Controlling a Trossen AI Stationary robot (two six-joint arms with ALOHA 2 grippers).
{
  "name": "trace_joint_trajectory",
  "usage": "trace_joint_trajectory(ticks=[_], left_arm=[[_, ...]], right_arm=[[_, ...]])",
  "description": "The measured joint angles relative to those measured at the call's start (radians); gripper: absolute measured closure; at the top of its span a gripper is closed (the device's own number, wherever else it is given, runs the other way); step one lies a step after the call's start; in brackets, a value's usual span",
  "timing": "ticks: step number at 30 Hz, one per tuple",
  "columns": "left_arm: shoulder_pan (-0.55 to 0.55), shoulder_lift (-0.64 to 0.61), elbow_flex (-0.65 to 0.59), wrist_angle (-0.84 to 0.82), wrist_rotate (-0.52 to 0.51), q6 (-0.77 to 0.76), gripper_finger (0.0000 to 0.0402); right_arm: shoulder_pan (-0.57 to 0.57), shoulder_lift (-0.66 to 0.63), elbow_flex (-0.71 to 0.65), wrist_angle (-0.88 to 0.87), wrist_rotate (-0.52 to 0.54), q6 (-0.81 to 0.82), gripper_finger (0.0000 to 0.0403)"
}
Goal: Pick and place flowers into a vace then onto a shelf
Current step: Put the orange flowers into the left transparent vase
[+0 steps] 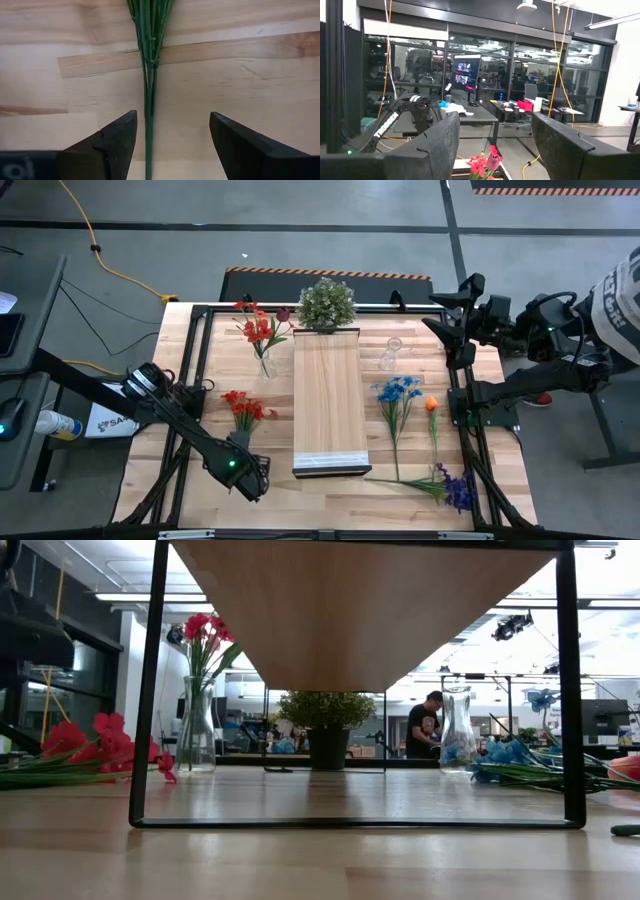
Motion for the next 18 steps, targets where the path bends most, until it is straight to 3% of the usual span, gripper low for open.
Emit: trace_joint_trajectory(ticks=[7, 18], left_arm=[[0.000, -0.008, -0.114, 0.160, 0.023, -0.021, 0.0122], [0.000, -0.009, -0.122, 0.167, 0.036, -0.026, 0.0122]], right_arm=[[0.000, 0.000, 0.000, 0.000, -0.017, 0.003, 0.0167], [0.000, 0.000, 0.000, 0.000, -0.028, 0.000, 0.0167]])
